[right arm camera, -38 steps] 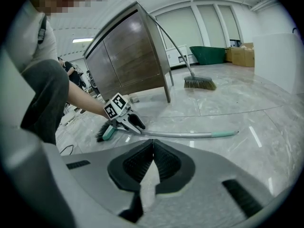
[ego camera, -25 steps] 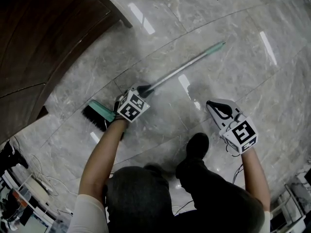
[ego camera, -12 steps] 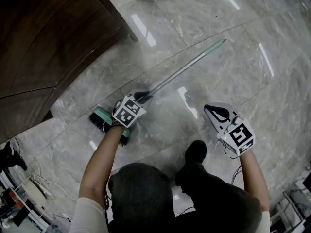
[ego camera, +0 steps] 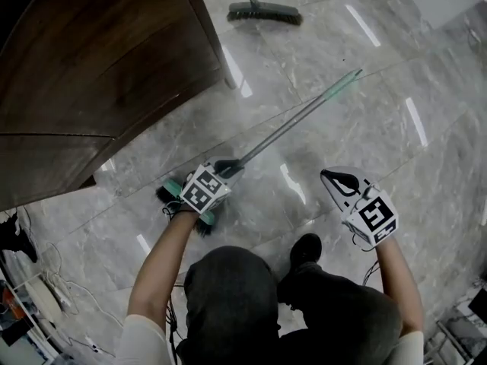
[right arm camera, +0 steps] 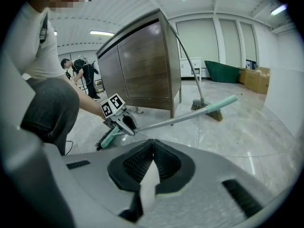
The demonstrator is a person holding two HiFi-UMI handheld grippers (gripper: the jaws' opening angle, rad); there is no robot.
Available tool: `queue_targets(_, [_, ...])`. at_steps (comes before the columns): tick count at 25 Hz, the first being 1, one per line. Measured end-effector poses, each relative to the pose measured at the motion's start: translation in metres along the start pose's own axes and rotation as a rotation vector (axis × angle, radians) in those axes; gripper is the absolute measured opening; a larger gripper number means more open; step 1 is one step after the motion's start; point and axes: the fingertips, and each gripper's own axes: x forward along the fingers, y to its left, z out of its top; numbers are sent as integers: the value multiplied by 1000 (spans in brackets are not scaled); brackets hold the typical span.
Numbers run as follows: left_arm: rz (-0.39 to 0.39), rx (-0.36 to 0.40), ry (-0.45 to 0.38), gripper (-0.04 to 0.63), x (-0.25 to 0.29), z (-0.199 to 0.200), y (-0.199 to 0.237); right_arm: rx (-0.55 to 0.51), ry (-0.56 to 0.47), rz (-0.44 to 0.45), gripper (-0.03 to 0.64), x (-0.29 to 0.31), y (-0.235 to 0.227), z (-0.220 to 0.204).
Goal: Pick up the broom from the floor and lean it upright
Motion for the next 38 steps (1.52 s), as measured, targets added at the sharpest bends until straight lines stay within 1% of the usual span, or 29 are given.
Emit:
queue_targets(3, [11, -7, -31, 80, -20, 11, -1, -31, 0, -8, 2, -7, -2, 30])
queue_targets(7, [22, -17, -57, 78, -45, 20, -4, -57, -15, 5, 2, -11, 0, 54])
queue_targets(11, [41, -56, -84, 80, -71, 23, -5, -118, -19, 14, 2, -14, 6, 84])
queue_targets(15, [69, -101, -140, 80, -98, 28, -1, -123, -62, 39, 2, -13, 10, 108])
queue_targets(18, [98, -117, -173, 79, -119, 27, 0, -142, -79, 47, 2, -13, 11, 125])
queue_targets(22, [127, -137, -216, 79, -148, 23, 2, -166, -94, 76, 2, -11, 19, 157])
queue_targets(27, [172, -175, -268, 79, -183, 19, 11, -231, -107, 107, 2, -4, 33, 194])
queue_targets(33, [214, -227, -334, 78, -221, 13, 14, -314, -87, 161, 2, 10, 55, 220])
queue_targets(38, [247, -270, -363, 78, -248, 0, 11, -366, -80, 206, 2, 22, 69, 233])
